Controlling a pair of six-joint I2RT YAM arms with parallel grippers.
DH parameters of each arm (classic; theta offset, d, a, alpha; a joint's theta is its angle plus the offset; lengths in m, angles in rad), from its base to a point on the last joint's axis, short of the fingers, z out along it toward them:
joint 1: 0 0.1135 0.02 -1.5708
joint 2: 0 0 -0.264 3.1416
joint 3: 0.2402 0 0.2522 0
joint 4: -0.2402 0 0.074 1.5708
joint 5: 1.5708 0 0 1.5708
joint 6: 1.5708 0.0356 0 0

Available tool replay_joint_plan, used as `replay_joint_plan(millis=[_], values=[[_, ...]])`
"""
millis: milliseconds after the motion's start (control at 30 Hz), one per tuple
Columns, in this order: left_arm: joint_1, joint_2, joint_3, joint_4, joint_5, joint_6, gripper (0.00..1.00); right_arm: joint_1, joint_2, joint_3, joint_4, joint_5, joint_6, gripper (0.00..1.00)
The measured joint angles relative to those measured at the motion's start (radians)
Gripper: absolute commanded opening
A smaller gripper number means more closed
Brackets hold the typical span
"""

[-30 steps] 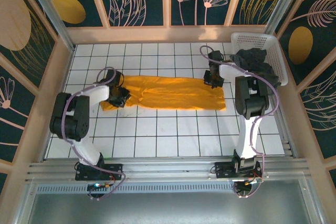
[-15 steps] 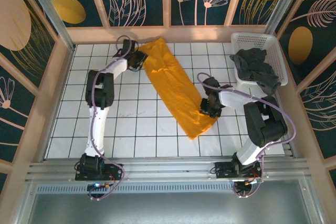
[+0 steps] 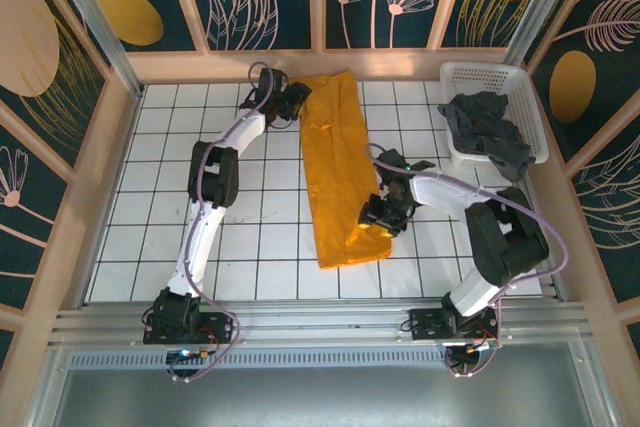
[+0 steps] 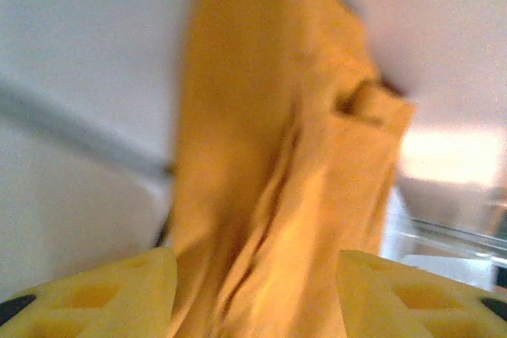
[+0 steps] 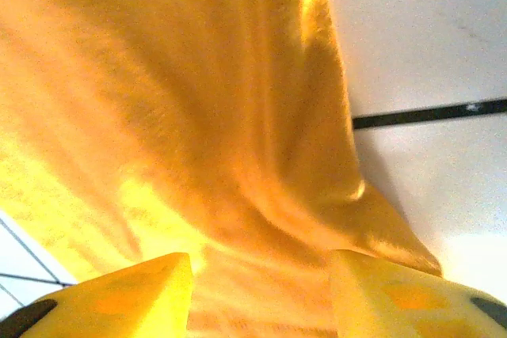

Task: Fold and stack the t-shirts

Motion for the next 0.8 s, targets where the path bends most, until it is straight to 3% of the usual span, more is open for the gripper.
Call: replay_joint_plan(millis=[133,267,433,500,567,600,800], values=[[-0.014,-0.334,-0.368,-0.058,-0.04,0.104,0.56,-0.013,-0.073,-0.022,-0.011,0.092,-0.037,0.53],[-0.066,-0.593,-0.647,-0.106,-0.043,0.215,0.56,0.005,-0.041,-0.061,-0.01,0.106,-0.083,0.52],[-0.149,-0.768,-0.949,-0.233,0.002,0.329,0.55,0.052,0.007,-0.115,-0.013,0.098,-0.113,0.49],[-0.175,-0.791,-1.025,-0.306,0.023,0.369,0.55,0.051,0.006,-0.121,-0.011,0.097,-0.12,0.36],[-0.203,-0.806,-1.077,-0.374,0.047,0.401,0.54,0.05,0.006,-0.122,-0.018,0.097,-0.131,0.07],[-0.214,-0.812,-1.09,-0.4,0.056,0.412,0.54,0.049,0.008,-0.124,-0.016,0.087,-0.135,0.01],[-0.325,-0.889,-1.171,-0.443,0.173,0.412,0.54,0.057,0.014,-0.127,-0.006,-0.049,-0.164,0.0]])
